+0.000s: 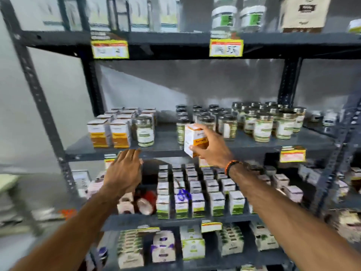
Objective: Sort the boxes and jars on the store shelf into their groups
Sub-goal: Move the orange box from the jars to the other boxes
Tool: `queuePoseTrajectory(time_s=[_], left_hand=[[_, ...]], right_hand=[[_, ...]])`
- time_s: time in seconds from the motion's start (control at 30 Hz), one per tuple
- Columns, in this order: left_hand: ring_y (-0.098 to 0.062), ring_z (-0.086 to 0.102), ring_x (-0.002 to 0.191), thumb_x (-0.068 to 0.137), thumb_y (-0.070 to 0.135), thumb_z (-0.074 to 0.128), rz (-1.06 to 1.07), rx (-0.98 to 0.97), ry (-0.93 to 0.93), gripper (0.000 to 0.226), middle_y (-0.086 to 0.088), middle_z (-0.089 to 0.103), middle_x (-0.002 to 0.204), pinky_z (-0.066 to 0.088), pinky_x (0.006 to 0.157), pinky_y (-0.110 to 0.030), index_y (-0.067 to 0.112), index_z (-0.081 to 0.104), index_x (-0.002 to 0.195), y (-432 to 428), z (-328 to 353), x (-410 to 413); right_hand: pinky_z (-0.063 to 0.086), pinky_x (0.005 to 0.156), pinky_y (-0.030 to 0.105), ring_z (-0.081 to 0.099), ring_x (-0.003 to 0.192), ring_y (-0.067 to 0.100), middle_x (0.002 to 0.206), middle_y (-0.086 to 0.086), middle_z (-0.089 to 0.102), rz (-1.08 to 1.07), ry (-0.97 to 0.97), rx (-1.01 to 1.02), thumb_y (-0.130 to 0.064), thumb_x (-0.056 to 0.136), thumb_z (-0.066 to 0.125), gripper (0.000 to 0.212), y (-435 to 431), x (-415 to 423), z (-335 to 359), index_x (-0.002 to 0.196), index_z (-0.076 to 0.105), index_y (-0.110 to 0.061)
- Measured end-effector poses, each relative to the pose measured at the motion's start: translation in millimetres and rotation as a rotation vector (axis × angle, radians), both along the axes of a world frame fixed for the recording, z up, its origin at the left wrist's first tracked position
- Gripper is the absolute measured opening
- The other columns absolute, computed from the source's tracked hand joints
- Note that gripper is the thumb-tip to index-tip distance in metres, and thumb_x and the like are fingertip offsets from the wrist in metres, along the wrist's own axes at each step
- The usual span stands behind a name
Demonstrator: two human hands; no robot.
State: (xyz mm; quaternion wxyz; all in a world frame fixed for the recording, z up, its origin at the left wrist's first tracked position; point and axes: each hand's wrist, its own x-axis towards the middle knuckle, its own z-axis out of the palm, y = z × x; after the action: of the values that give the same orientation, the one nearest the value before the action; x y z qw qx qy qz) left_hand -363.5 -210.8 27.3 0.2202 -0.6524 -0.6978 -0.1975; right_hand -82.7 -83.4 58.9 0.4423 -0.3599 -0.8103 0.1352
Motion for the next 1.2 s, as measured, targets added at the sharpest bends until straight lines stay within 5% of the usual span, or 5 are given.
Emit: queuePoseTrajectory(time_s=[0.43,0.6,0.73,0.97,1.2], left_hand=[[-0.042,0.056,0.116,0.091,0.018,0.056,0.105,-0.057,-0.182,0.038,-0.018,0.060,0.123,0.052,0.090,-0.060,0.005,0.051,0.126,-10.7,-8.8,-204.9],[-0.044,0.050,0.127,0.085,0.027,0.048,0.103,-0.071,-0.048,0.062,-0.029,0.055,0.133,0.039,0.111,-0.056,-0.008,0.045,0.136,4.2,-25.5,-216.1],[-0.043,0.039,0.140,0.084,0.029,0.060,0.171,-0.110,0.019,0.080,-0.033,0.042,0.148,0.026,0.120,-0.051,-0.011,0.031,0.147,12.3,-30.2,-209.2],[-0.034,0.021,0.151,0.099,0.028,0.030,0.054,-0.139,0.017,0.065,-0.023,0.026,0.162,0.014,0.124,-0.046,-0.001,0.015,0.156,35.2,-22.7,-197.5],[-0.036,0.031,0.147,0.101,0.030,0.031,0.028,-0.118,0.022,0.060,-0.023,0.035,0.158,0.022,0.122,-0.048,0.000,0.028,0.153,38.1,-23.4,-210.2]], right_hand=[[0.055,0.095,0.043,0.062,0.109,0.026,0.133,0.011,0.060,-0.247,-0.043,-0.005,-0.038,0.087,0.077,0.079,2.9,-139.7,2.7,0.154,0.035,-0.035],[0.059,0.088,0.043,0.064,0.098,0.023,0.130,0.011,0.061,-0.293,-0.090,-0.029,-0.037,0.089,0.077,0.082,9.7,-156.0,-4.3,0.156,0.029,-0.038],[0.057,0.092,0.043,0.064,0.103,0.023,0.130,0.010,0.062,-0.329,-0.079,-0.046,-0.036,0.088,0.079,0.085,13.4,-166.2,-5.1,0.157,0.029,-0.035],[0.053,0.102,0.048,0.054,0.131,0.032,0.154,0.013,0.044,-0.403,-0.141,-0.009,-0.040,0.087,0.078,0.100,3.3,-164.4,-2.9,0.163,0.013,-0.028],[0.061,0.088,0.046,0.062,0.121,0.033,0.155,0.014,0.041,-0.525,-0.184,0.215,-0.046,0.091,0.069,0.082,-9.0,-164.8,25.1,0.156,0.026,-0.019]])
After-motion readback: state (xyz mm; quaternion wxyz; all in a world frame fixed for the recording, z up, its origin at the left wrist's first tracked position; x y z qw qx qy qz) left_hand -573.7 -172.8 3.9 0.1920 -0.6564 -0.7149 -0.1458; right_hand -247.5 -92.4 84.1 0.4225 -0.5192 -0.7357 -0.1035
